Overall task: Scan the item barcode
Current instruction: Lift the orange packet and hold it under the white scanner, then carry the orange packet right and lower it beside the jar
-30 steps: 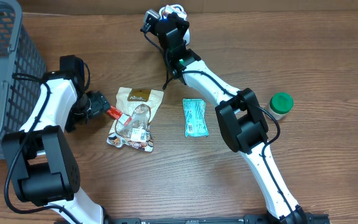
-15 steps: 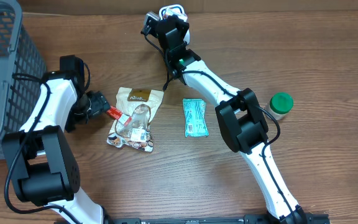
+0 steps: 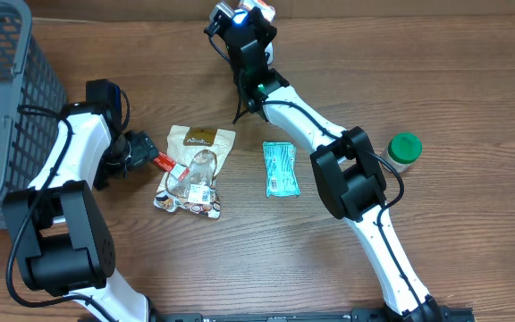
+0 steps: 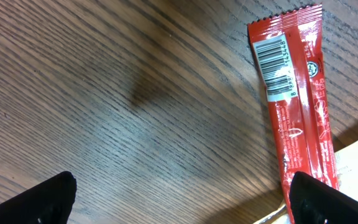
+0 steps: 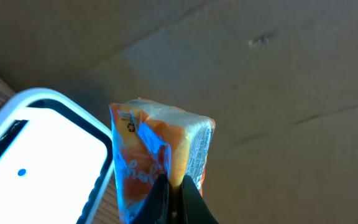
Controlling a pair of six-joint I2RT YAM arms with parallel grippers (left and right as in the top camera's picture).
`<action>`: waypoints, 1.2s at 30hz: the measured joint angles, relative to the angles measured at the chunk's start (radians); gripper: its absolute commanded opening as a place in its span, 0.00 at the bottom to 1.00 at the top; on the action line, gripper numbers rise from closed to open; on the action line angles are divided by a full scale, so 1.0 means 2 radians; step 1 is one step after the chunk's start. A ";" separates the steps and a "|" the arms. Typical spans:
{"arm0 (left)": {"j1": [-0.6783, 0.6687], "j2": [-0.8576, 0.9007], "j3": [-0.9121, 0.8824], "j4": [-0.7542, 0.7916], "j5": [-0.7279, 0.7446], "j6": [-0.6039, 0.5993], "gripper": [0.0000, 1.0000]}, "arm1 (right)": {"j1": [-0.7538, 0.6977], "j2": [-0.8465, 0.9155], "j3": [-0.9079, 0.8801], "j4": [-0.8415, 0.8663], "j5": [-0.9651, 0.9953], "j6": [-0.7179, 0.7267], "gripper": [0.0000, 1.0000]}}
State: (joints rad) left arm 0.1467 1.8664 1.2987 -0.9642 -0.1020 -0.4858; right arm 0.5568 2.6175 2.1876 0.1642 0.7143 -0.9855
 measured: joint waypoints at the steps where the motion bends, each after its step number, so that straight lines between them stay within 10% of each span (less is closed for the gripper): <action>1: 0.000 0.000 0.000 0.000 0.000 0.000 0.99 | 0.000 -0.002 0.000 -0.011 0.005 0.007 0.03; 9: 0.000 0.000 0.000 0.000 0.000 0.000 1.00 | 0.001 -0.077 -0.001 -0.189 0.011 0.102 0.04; 25: 0.000 0.000 0.000 0.000 0.000 0.000 0.99 | -0.063 -0.250 -0.027 -0.749 -0.199 0.542 0.04; 36: 0.000 0.000 0.000 0.000 0.000 0.000 1.00 | -0.138 -0.242 -0.233 -0.710 -0.232 0.647 0.04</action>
State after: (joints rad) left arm 0.1467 1.8664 1.2987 -0.9638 -0.1024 -0.4858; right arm 0.2798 2.1342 1.7214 -1.2560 0.2497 0.3077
